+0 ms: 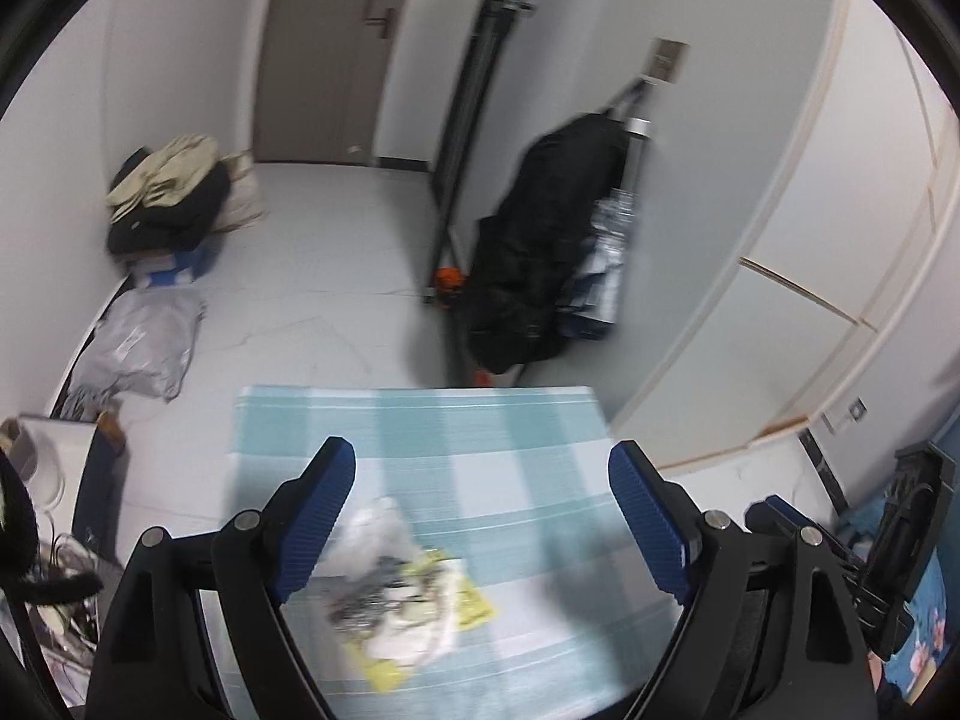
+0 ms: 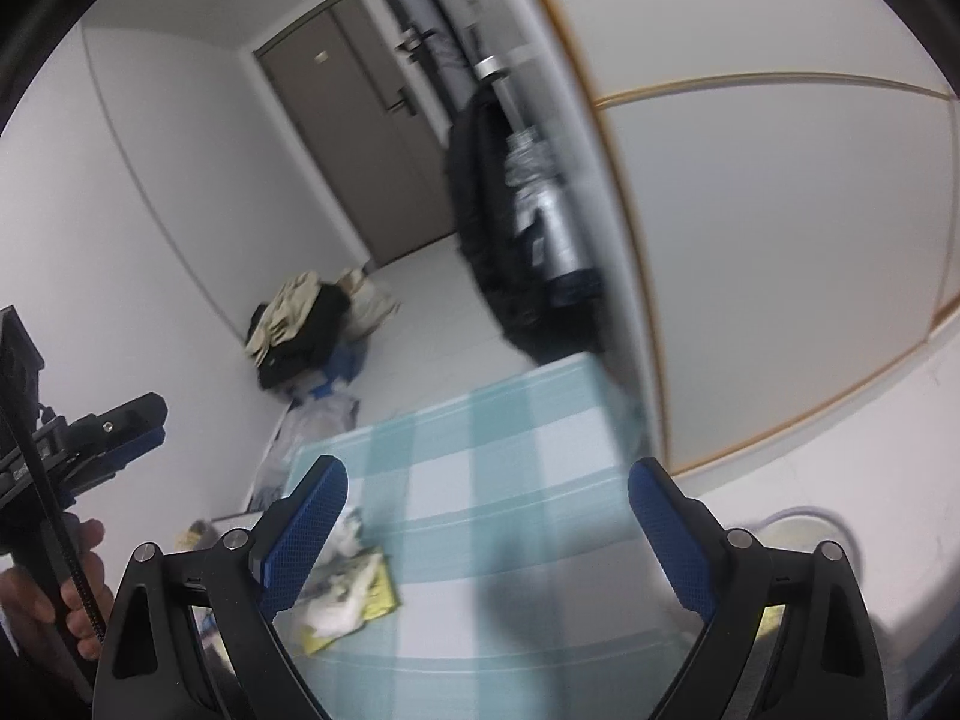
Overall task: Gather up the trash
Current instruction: 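Move both grippers back over the table toward the remaining trash, then grasp the small printed snack wrapper with the right gripper while the left grasps white tissue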
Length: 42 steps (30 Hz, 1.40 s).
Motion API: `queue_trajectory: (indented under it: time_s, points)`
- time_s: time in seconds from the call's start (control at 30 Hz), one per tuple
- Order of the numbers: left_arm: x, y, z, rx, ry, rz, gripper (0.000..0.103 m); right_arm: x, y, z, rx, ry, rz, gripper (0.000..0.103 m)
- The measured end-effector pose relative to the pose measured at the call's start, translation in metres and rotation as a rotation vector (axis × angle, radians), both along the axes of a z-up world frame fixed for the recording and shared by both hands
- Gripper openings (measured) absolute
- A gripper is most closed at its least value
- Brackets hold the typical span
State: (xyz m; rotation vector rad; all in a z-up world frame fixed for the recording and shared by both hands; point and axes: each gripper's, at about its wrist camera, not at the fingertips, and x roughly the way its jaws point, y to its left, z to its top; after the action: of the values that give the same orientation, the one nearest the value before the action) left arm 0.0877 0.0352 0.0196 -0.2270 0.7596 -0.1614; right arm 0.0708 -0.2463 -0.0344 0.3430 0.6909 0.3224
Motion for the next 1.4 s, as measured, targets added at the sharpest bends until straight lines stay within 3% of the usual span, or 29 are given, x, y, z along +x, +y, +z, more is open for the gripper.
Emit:
queue_trajectory:
  time_s: [0.1, 0.4, 0.6, 0.83, 0.93, 1.07, 1.4]
  points:
    - [-0.001, 0.020, -0.013, 0.027, -0.010, 0.058, 0.084, 0.003, 0.029, -0.007, -0.023, 0.005, 0.053, 0.095]
    - [-0.002, 0.080, -0.056, -0.054, 0.025, 0.167, 0.084, 0.016, 0.108, -0.035, -0.134, 0.038, 0.205, 0.095]
    - [-0.001, 0.103, -0.067, -0.115, 0.062, 0.188, 0.084, 0.011, 0.162, -0.062, -0.250, 0.046, 0.394, 0.095]
    - [-0.001, 0.118, -0.070, -0.170, 0.082, 0.214, 0.084, 0.009, 0.197, -0.097, -0.353, 0.082, 0.483, 0.091]
    - [-0.001, 0.121, -0.070, -0.180, 0.084, 0.214, 0.084, 0.016, 0.206, -0.106, -0.377, 0.102, 0.486, 0.080]
    - [-0.001, 0.122, -0.070, -0.180, 0.087, 0.214, 0.084, 0.026, 0.215, -0.119, -0.383, 0.171, 0.491, 0.055]
    - [0.003, 0.125, -0.076, -0.186, 0.120, 0.217, 0.084, 0.025, 0.227, -0.132, -0.370, 0.225, 0.490, 0.034]
